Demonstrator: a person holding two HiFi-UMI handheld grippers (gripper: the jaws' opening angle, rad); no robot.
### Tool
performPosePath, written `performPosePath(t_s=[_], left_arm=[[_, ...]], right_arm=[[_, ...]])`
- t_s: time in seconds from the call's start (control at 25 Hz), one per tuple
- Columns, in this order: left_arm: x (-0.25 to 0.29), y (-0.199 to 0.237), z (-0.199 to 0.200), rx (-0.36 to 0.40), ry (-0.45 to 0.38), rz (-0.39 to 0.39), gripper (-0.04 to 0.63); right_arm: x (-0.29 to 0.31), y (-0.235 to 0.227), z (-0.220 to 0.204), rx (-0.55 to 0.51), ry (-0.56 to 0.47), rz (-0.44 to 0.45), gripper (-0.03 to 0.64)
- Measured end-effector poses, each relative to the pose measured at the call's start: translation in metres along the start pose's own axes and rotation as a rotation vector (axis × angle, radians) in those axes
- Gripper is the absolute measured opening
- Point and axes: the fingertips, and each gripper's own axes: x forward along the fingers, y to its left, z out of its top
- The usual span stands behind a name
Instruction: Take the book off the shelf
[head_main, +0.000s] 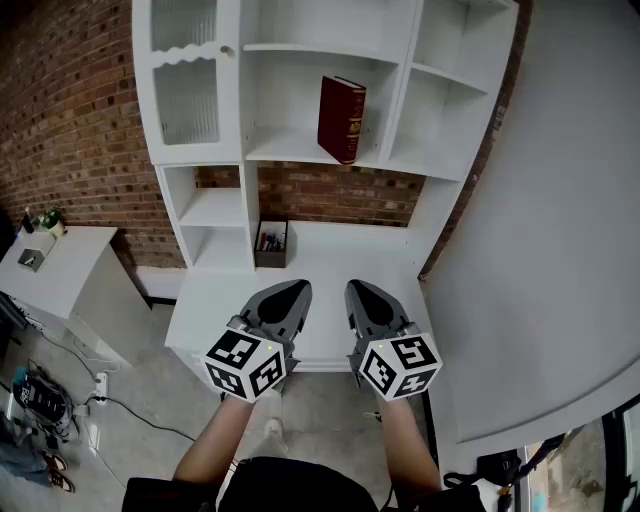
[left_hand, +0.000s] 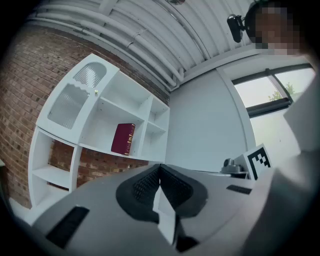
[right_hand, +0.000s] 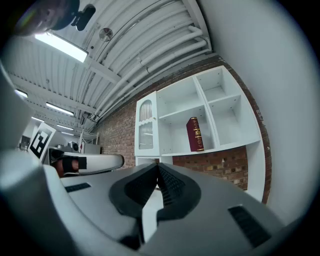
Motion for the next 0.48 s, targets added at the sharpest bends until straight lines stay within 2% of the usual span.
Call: performPosePath(t_s=[0.24, 0.48], left_arm=[[0.007, 0.006, -0.001, -0.012, 0.004, -0.006, 0.017], [0.017, 0.018, -0.004, -0.027, 0.008, -0.007, 0.017]], right_arm=[[0.007, -0.005, -0.001, 0.048, -0.018, -0.006, 0.020], [0.023, -0.015, -0.006, 0.053, 0.001, -0.019, 0.020]])
